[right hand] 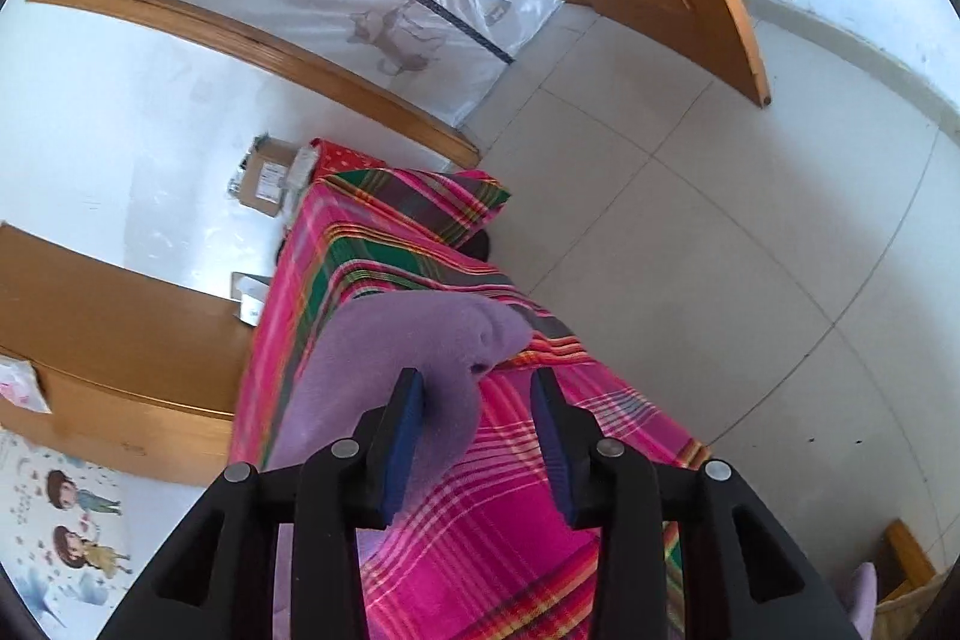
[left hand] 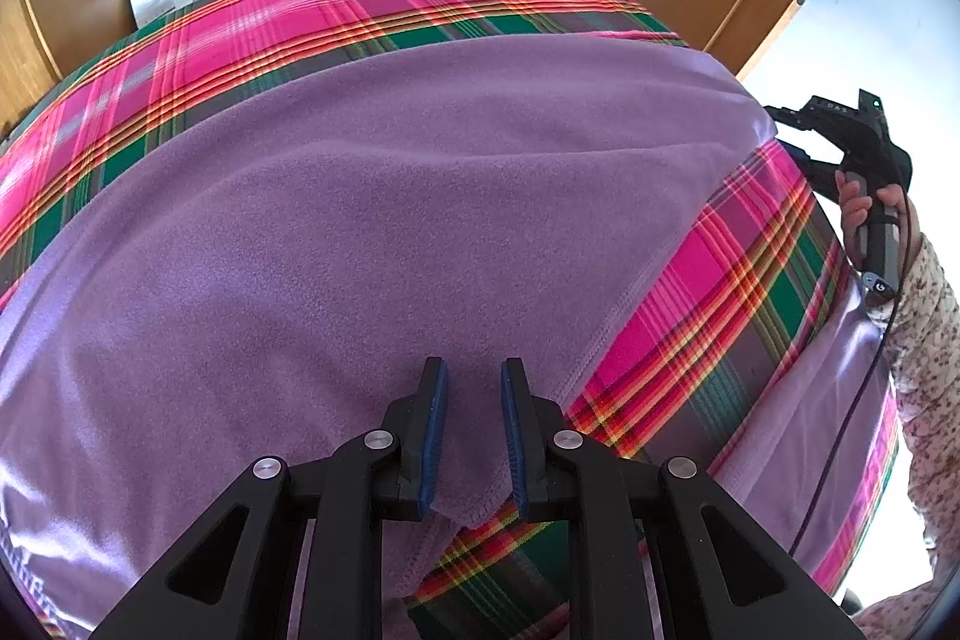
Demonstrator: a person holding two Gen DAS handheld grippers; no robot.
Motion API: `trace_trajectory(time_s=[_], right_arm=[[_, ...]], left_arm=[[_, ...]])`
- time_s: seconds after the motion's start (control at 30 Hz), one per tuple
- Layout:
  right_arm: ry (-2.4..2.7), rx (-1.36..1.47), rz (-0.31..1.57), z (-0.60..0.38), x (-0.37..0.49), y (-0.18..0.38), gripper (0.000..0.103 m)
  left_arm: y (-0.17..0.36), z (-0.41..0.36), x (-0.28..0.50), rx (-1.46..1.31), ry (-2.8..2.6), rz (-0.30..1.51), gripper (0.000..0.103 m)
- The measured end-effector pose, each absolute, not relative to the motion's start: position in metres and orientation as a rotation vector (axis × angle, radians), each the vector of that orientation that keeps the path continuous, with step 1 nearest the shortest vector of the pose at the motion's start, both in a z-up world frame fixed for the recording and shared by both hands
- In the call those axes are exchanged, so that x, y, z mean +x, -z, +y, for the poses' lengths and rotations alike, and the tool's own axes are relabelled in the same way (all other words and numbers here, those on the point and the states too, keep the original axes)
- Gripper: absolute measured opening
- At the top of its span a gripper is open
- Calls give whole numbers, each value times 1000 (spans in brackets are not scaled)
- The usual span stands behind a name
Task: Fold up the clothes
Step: 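Fold the held fleece edge over onto the blanket with the right gripper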
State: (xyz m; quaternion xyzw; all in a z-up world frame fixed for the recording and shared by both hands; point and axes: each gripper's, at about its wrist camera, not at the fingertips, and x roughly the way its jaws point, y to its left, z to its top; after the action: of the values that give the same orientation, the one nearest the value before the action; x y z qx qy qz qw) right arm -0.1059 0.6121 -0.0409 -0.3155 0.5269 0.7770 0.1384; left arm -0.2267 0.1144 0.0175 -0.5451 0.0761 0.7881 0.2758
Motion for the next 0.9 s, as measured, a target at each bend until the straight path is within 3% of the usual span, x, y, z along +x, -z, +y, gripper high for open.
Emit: trace_trajectory(time_s=[0.07, 0.1, 0.13, 0.17, 0.2, 0.3, 0.53, 0.63, 0.73, 0.83, 0.9], right_arm=[[-2273, -900, 1565, 610, -108, 40, 38], [-2284, -893, 1578, 610, -109, 39, 33], [-2294, -878, 1574, 609, -110, 36, 19], [-2305, -868, 1546, 608, -111, 31, 11], [-2335, -860, 1506, 605, -112, 25, 10], [-2429, -840, 1375, 595, -118, 6, 9], [-2797, -1002, 684, 517, -151, -33, 9], [-2838, -1123, 510, 491, -160, -27, 9], [-2801, -1156, 441, 487, -161, -20, 9], [-2791, -1173, 510, 494, -159, -16, 10], [-2782, -1169, 580, 501, -157, -15, 20]], left_arm=[[-18, 114, -226, -1464, -2119, 205, 19], [-18, 114, -226, -1464, -2119, 204, 19], [-18, 113, -226, -1464, -2120, 203, 19], [-18, 113, -225, -1464, -2120, 202, 19], [-18, 113, -225, -1465, -2121, 202, 19], [-18, 114, -225, -1463, -2123, 208, 19], [-17, 115, -225, -1463, -2127, 212, 19], [-16, 115, -226, -1464, -2128, 214, 19], [-16, 116, -225, -1461, -2132, 223, 19], [-16, 116, -225, -1458, -2132, 220, 19], [-16, 116, -225, -1456, -2131, 216, 19]])
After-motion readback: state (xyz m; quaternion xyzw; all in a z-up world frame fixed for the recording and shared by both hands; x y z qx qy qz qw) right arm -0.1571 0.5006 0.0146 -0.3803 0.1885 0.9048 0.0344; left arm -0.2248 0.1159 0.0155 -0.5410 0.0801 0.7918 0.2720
